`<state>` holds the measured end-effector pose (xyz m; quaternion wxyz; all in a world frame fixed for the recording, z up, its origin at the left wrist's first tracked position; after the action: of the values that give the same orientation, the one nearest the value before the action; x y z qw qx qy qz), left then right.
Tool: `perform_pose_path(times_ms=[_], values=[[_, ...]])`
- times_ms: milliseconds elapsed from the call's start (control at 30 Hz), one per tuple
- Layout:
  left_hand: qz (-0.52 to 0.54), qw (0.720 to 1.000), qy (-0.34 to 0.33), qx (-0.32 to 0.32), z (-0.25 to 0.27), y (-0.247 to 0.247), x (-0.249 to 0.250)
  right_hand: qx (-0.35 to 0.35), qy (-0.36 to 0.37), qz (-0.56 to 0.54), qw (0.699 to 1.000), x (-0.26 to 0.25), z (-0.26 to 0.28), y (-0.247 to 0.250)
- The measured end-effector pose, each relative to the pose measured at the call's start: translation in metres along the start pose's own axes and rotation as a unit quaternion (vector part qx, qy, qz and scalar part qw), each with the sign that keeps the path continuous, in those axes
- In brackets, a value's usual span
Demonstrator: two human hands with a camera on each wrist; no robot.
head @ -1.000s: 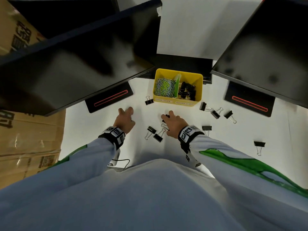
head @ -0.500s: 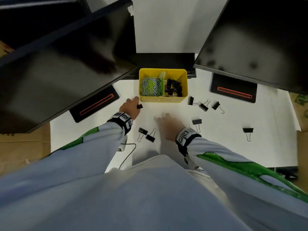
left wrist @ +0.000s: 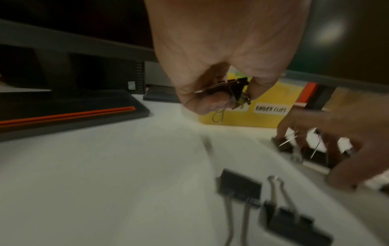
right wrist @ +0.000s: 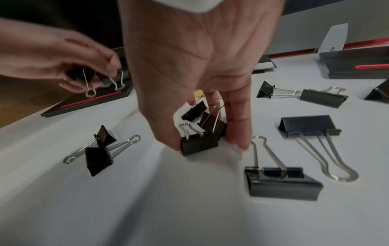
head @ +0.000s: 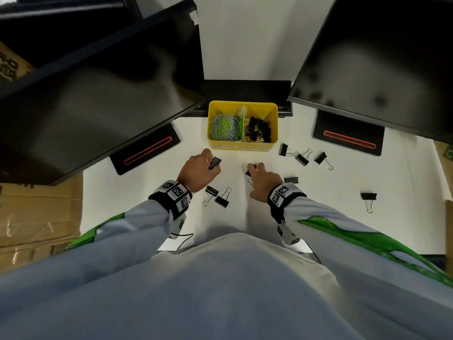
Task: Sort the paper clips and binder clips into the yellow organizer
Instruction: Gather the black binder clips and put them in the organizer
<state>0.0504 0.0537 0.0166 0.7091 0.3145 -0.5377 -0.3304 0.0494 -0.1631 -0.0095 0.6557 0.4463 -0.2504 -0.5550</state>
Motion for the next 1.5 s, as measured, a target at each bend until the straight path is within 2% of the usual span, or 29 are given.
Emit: perform_pose_path(times_ms=[67,200,333,467,567,733,867,967,1033,1133,1267,1333,1433,1500], values=[[0.057,0.998,0.004,0.012,-0.001,0.008,0.023,0.016,-0.012,-0.017,1.000,-0.002,0.001,-0.004],[0.105,0.993,-0.040,0.034,-0.020,0.015,0.077,0.056,-0.022,-0.049,0.997,-0.001,0.004,-0.008],[0.074,0.993,-0.075,0.044,-0.052,0.010,0.129,0.058,-0.040,-0.022,0.997,0.007,0.007,-0.011],[-0.013,0.995,-0.091,0.025,-0.082,-0.004,0.147,0.043,-0.037,-0.038,0.998,0.012,0.010,-0.017],[-0.049,0.995,-0.090,0.001,-0.089,-0.015,0.143,0.038,-0.029,-0.057,0.997,0.019,0.013,-0.017],[0.010,0.991,-0.124,0.039,-0.063,-0.009,0.119,0.026,0.015,-0.159,0.987,0.030,0.018,-0.007],[-0.020,0.995,-0.099,-0.003,-0.019,-0.013,0.059,0.077,0.037,-0.274,0.958,0.039,0.012,0.025],[-0.127,0.988,-0.030,-0.077,0.015,-0.026,0.011,0.133,0.026,-0.355,0.925,0.043,-0.003,0.064],[-0.190,0.974,-0.015,-0.123,0.035,-0.036,-0.006,0.175,0.013,-0.372,0.912,0.042,-0.019,0.089],[-0.218,0.965,-0.004,-0.144,0.052,-0.050,-0.012,0.219,-0.019,-0.308,0.926,0.041,-0.043,0.114],[-0.213,0.968,-0.012,-0.130,0.055,-0.064,-0.001,0.155,-0.025,-0.167,0.973,0.037,-0.052,0.114],[-0.218,0.967,-0.019,-0.130,0.051,-0.067,0.005,0.175,0.014,-0.097,0.980,0.032,-0.043,0.110],[-0.233,0.962,-0.016,-0.142,0.044,-0.067,0.009,0.239,0.103,-0.054,0.964,0.020,-0.024,0.098],[-0.231,0.961,-0.012,-0.149,0.040,-0.067,0.009,0.231,0.151,-0.025,0.961,0.014,-0.014,0.081]])
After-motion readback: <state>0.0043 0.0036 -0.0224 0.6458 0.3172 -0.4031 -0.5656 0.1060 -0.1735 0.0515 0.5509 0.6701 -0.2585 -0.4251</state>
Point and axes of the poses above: each hand's wrist, its own z-axis away from the middle knuckle, its own y-axis out of the back of the hand, x = y × z, the point moved 2 cm from there along -z, towards the middle knuckle, and after that the axes turned 10 degrees about x, right-handed, at the moved point
